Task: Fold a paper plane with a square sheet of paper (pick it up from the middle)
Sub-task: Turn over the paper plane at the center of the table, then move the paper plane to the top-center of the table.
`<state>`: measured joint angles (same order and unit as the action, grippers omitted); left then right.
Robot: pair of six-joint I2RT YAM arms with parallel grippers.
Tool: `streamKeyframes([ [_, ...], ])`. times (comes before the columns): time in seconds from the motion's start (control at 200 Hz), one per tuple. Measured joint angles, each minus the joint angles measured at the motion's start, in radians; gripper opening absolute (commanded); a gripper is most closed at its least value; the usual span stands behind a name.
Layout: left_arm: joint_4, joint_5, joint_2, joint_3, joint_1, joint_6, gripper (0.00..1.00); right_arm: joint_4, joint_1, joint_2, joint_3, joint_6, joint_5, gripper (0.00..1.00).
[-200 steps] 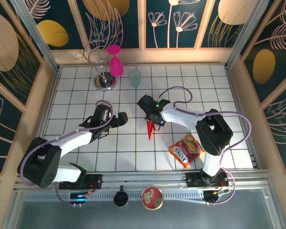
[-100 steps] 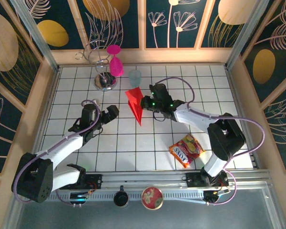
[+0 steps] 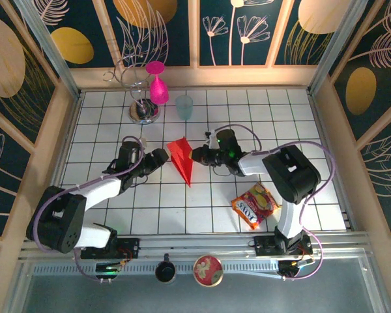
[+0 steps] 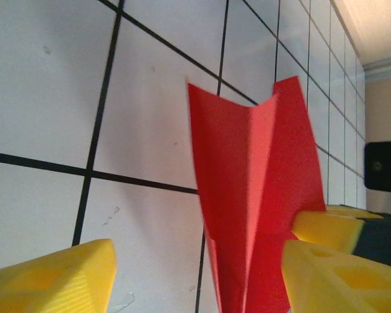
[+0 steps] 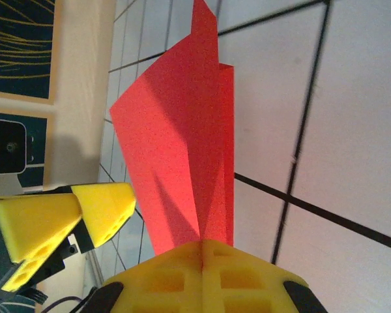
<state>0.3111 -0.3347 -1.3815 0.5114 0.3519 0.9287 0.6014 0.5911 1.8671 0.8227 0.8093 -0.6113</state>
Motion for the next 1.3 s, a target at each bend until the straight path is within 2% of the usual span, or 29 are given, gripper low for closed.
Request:
streamKeyframes([
  [0.205, 0.048, -0.031, -0.057, 0.000, 0.038, 0.037, 0.54, 0.105, -0.032, 0.023, -0.084, 0.070, -0.031, 0.00],
  [0.395, 0.072, -0.051, -0.147, 0.022, 0.098, 0.065, 0.46, 0.129, -0.034, 0.023, -0.104, 0.084, -0.037, 0.00],
  [0.516, 0.087, -0.055, -0.197, 0.051, 0.121, 0.078, 0.36, 0.130, -0.034, 0.023, -0.106, 0.084, -0.037, 0.00],
  [0.596, 0.091, -0.055, -0.217, 0.069, 0.126, 0.087, 0.28, 0.132, -0.034, 0.023, -0.106, 0.084, -0.037, 0.00],
  [0.676, 0.097, -0.055, -0.234, 0.082, 0.127, 0.087, 0.24, 0.133, -0.034, 0.023, -0.106, 0.084, -0.038, 0.00],
  [0.921, 0.102, -0.056, -0.263, 0.090, 0.127, 0.088, 0.16, 0.136, -0.038, 0.023, -0.106, 0.085, -0.040, 0.00],
  [1.126, 0.103, -0.060, -0.297, 0.127, 0.127, 0.084, 0.01, 0.136, -0.071, 0.023, -0.106, 0.088, -0.041, 0.00],
  [1.302, 0.093, -0.038, -0.279, 0.148, 0.127, 0.063, 0.00, 0.125, -0.099, -0.008, -0.135, 0.082, -0.035, 0.00],
])
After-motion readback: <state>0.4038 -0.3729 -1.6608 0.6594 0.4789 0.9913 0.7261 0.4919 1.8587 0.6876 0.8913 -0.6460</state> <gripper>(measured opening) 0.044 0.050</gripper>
